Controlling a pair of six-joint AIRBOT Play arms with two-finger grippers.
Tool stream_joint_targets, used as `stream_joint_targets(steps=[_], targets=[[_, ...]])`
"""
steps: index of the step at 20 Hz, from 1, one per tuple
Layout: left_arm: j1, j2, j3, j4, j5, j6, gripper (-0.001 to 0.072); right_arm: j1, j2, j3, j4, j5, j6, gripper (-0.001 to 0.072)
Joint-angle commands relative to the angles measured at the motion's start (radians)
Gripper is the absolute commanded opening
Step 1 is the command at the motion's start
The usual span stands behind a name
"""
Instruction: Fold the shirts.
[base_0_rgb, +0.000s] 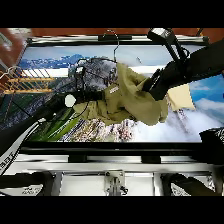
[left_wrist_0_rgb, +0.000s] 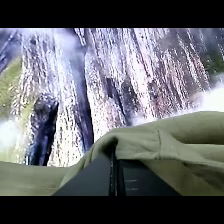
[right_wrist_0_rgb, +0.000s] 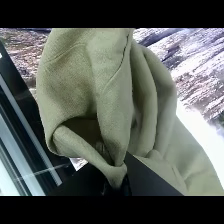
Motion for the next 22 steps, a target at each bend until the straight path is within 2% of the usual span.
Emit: stream_joint_targets(steps=[1, 6, 9, 14, 18, 22], targets=[[0.025, 0.029, 0.003, 0.002, -0.04, 0.066, 0.0031, 0.0, 0.0, 0.001, -0.017, -0.011, 0.005, 0.0065], [0.173, 0.12, 0.03, 0.018, -0.119, 0.07, 0.0032, 0.001, 0.0, 0.001, -0.015, -0.069, 0.006, 0.0065], [0.181, 0.118, 0.083, 0.016, -0.169, 0.131, 0.0031, 0.001, 0.0, 0.001, -0.019, -0.077, 0.027, 0.0064], [0.215, 0.117, 0.118, 0.016, -0.2, 0.133, 0.0031, 0.001, 0.001, 0.001, -0.035, -0.162, 0.089, 0.0064], [0.243, 0.117, 0.119, 0.016, -0.235, 0.134, 0.0032, 0.001, 0.011, 0.001, -0.1, -0.163, 0.091, 0.0064], [0.248, 0.117, 0.119, 0.016, -0.235, 0.133, 0.0031, 0.001, 0.011, 0.001, -0.091, -0.178, 0.088, 0.0063]])
